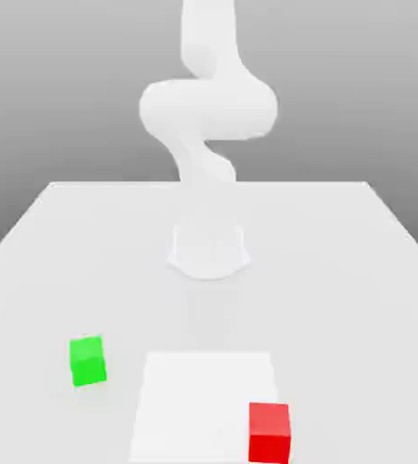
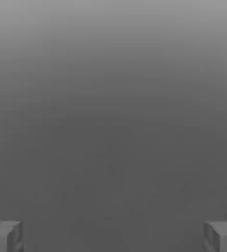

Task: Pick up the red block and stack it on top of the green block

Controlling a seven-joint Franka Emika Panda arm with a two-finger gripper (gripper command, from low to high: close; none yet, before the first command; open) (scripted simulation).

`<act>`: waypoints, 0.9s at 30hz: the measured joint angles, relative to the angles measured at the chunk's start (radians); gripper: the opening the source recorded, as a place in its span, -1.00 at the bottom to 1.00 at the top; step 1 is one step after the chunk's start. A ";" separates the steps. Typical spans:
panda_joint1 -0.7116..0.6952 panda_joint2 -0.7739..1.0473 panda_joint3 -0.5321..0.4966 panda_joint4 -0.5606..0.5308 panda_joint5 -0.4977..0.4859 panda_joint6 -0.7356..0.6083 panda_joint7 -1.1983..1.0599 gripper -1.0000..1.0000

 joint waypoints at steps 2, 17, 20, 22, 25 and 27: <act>-0.007 0.077 0.018 -0.012 -0.010 0.028 0.023 0.00; -0.025 0.623 0.112 -0.095 -0.082 0.226 0.188 0.00; -0.012 0.731 0.118 -0.111 -0.086 0.266 0.213 0.00; -0.006 0.802 0.121 -0.123 -0.083 0.293 0.225 0.00; 0.003 0.908 0.127 -0.138 -0.072 0.337 0.239 0.00; 0.010 0.980 0.120 -0.133 -0.086 0.387 0.254 0.00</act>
